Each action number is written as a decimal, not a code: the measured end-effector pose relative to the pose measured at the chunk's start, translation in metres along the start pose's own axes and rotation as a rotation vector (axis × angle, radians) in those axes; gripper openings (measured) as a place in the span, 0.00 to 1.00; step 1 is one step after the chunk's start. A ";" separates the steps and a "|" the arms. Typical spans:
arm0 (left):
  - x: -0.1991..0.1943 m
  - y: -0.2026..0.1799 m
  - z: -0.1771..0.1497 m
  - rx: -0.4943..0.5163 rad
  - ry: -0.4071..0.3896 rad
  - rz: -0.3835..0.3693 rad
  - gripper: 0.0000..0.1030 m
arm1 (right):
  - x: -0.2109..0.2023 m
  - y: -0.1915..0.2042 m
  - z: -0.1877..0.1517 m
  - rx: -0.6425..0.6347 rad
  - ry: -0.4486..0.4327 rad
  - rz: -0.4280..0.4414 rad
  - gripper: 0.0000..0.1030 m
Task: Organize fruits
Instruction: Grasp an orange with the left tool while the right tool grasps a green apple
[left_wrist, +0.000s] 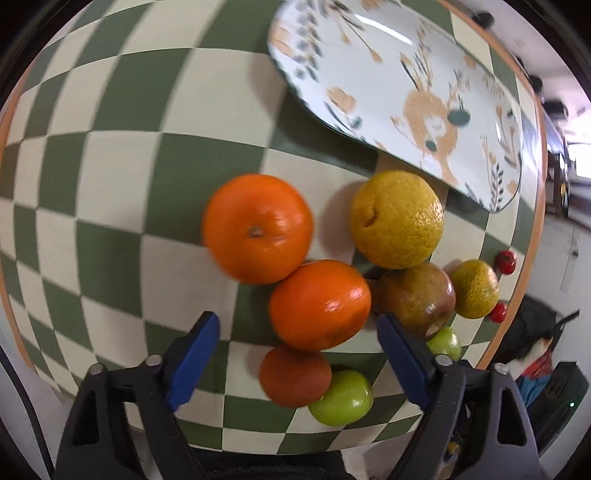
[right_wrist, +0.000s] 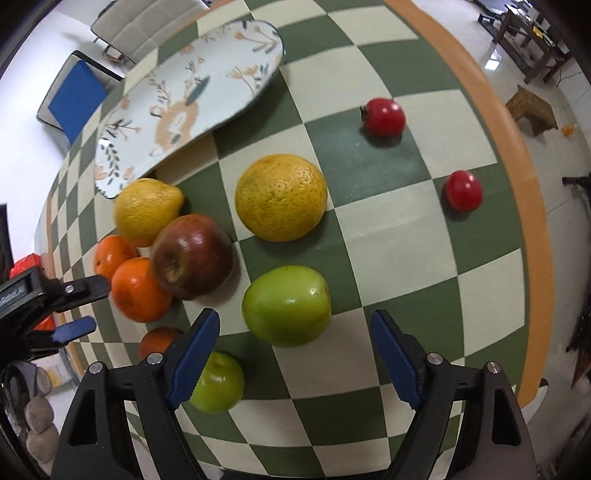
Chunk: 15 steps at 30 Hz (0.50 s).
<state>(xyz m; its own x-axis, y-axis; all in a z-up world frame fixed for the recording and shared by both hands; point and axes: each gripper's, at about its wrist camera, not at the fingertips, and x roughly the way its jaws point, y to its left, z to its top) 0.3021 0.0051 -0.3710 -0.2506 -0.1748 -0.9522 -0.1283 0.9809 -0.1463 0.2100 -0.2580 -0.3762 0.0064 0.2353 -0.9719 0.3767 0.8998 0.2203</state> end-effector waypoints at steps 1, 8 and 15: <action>0.004 -0.005 0.000 0.015 0.006 0.002 0.77 | 0.004 0.000 0.001 0.001 0.010 0.002 0.75; 0.026 -0.029 0.005 0.083 0.006 0.014 0.61 | 0.033 0.001 0.004 0.018 0.075 0.017 0.72; 0.036 -0.039 0.008 0.135 -0.036 0.034 0.61 | 0.057 0.014 0.011 0.004 0.075 -0.008 0.62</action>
<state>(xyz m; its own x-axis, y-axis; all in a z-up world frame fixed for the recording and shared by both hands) 0.3056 -0.0388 -0.4017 -0.2181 -0.1403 -0.9658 0.0103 0.9892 -0.1461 0.2257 -0.2357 -0.4298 -0.0659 0.2552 -0.9646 0.3802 0.9003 0.2122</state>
